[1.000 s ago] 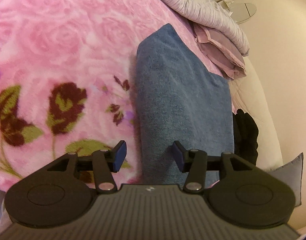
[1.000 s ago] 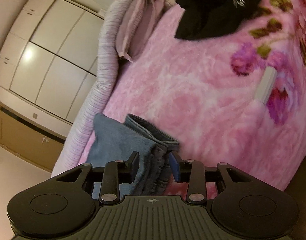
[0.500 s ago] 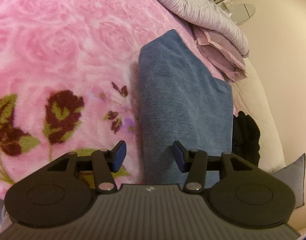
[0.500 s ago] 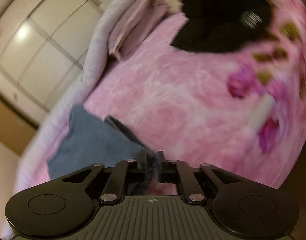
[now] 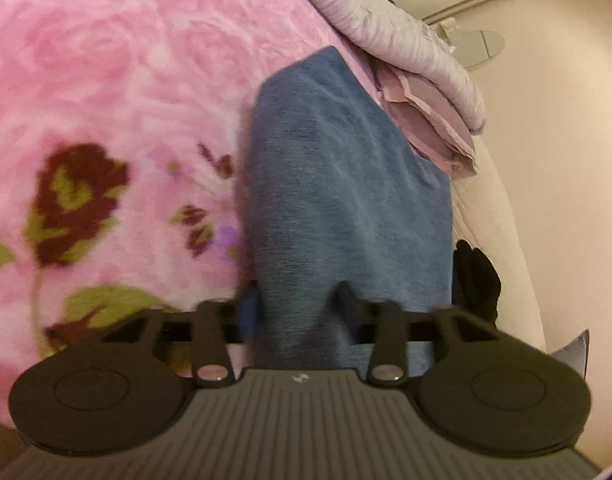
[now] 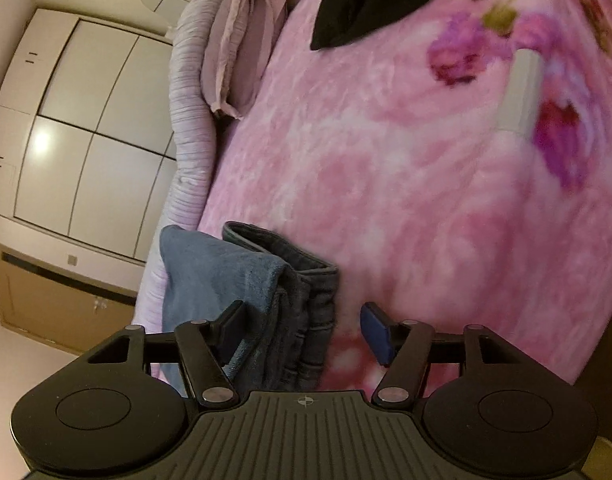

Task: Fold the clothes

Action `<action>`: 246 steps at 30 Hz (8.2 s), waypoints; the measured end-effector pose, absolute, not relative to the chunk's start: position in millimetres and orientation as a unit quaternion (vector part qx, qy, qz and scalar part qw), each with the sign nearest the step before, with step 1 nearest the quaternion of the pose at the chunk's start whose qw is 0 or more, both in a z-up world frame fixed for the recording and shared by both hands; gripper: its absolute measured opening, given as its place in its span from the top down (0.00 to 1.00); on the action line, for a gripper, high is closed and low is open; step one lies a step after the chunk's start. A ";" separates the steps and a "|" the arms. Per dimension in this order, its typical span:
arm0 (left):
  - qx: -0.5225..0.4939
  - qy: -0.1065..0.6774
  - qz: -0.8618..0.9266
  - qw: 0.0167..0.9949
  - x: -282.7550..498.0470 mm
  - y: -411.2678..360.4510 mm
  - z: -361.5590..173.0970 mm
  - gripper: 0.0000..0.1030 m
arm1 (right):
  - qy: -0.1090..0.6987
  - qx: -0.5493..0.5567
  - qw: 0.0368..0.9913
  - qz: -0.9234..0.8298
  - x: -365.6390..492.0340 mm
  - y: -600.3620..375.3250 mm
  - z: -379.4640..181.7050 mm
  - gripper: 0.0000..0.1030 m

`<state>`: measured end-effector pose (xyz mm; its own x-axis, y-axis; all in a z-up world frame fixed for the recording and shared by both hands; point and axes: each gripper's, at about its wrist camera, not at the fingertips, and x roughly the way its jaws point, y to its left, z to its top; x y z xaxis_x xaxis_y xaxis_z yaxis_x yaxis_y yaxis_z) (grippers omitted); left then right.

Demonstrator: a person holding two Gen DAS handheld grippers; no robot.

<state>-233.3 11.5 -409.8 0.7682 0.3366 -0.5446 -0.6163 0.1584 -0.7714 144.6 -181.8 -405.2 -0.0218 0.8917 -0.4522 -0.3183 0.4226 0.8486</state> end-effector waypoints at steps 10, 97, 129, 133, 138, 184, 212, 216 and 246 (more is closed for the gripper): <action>-0.546 0.102 0.320 0.768 -248.2 39.2 -388.1 0.88 | 0.547 0.291 0.645 0.447 112.6 -182.0 -388.3 0.81; -0.170 0.414 0.368 0.815 -115.0 164.7 -326.0 0.83 | 0.358 -0.215 0.768 0.485 95.4 43.9 -303.4 0.84; -0.326 0.363 0.346 0.801 -203.3 116.2 -337.4 0.77 | 0.515 0.068 0.712 0.472 103.9 -135.5 -328.7 0.70; -0.343 0.350 0.349 0.799 -217.5 105.6 -338.4 0.75 | 0.510 0.097 0.704 0.484 100.6 -140.9 -319.9 0.69; -0.340 0.345 0.358 0.798 -222.3 90.3 -344.7 0.75 | 0.513 0.044 0.712 0.478 86.7 -140.6 -334.6 0.63; -0.211 0.367 0.385 0.820 -226.0 -26.7 -315.4 0.69 | 0.412 -0.029 0.784 0.464 7.8 -188.6 -316.9 0.74; -0.175 0.337 0.396 0.836 -308.0 -124.3 -260.7 0.66 | 0.391 -0.066 0.795 0.460 -85.0 -257.3 -262.5 0.47; -0.178 0.339 0.393 0.836 -308.8 -122.0 -263.1 0.66 | 0.394 -0.064 0.795 0.456 -83.5 -259.5 -264.2 0.47; -0.365 0.329 0.348 0.798 -299.9 -9.6 -341.7 0.63 | 0.541 0.118 0.732 0.397 14.7 -244.8 -354.0 0.43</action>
<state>-299.9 -9.6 -341.7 0.5406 0.3155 -0.7799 -0.7963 0.4911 -0.3533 14.7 -244.8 -354.0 0.0990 0.7087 -0.6985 -0.4538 0.6569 0.6022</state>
